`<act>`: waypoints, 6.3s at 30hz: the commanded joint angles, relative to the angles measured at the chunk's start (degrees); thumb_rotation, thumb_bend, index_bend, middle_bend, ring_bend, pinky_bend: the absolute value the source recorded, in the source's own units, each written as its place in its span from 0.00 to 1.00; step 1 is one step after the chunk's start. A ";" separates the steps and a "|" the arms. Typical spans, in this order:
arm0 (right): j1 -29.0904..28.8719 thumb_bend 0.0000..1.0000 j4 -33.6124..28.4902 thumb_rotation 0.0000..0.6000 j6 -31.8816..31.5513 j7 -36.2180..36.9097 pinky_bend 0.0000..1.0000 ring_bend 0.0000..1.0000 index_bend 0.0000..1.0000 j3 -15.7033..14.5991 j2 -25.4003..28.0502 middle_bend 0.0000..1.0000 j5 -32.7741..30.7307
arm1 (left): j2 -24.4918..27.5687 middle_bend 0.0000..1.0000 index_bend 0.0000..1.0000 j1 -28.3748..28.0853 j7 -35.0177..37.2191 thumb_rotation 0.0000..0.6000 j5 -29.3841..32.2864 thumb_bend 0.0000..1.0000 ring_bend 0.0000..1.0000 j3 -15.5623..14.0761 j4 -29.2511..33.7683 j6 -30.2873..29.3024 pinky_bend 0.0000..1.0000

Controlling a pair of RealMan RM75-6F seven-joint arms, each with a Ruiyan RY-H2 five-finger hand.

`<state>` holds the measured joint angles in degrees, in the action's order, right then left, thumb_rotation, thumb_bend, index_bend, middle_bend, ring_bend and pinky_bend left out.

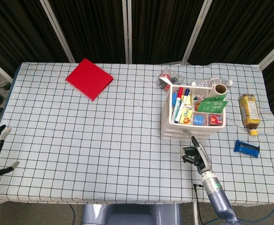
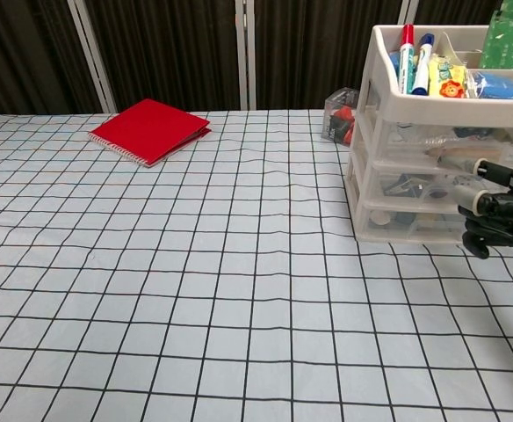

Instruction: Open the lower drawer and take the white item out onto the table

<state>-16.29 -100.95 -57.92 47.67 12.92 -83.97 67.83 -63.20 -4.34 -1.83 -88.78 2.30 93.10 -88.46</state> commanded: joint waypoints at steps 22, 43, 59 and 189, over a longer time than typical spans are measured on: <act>1.23 0.48 -2.64 1.00 0.70 2.77 0.75 0.91 0.26 -1.58 2.78 0.92 3.98 | -0.10 0.00 0.00 -0.12 -0.47 1.00 0.50 0.11 0.00 0.07 -0.02 0.46 0.00; 2.98 0.48 -4.41 1.00 -1.17 5.69 0.75 0.91 0.26 -7.44 4.90 0.92 13.10 | -0.27 0.00 0.00 -0.18 -0.93 1.00 0.55 0.11 0.00 -0.05 0.00 0.70 0.00; 4.86 0.38 -1.76 1.00 -5.97 0.99 0.74 0.89 0.10 -9.28 2.22 0.90 13.06 | -0.39 0.00 0.00 -0.27 -1.37 1.00 1.01 0.11 0.00 0.04 0.01 1.03 0.00; 11.50 0.40 -1.29 1.00 -27.58 -47.82 0.74 0.92 0.49 -13.56 6.70 0.93 25.54 | 0.23 0.00 0.00 -0.14 -2.01 1.00 1.34 0.11 0.00 -0.05 0.80 1.30 0.00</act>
<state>-4.86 -102.22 -85.43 -0.20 -0.57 -77.31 93.30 -62.97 -4.48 -3.84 -87.44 2.25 93.90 -87.16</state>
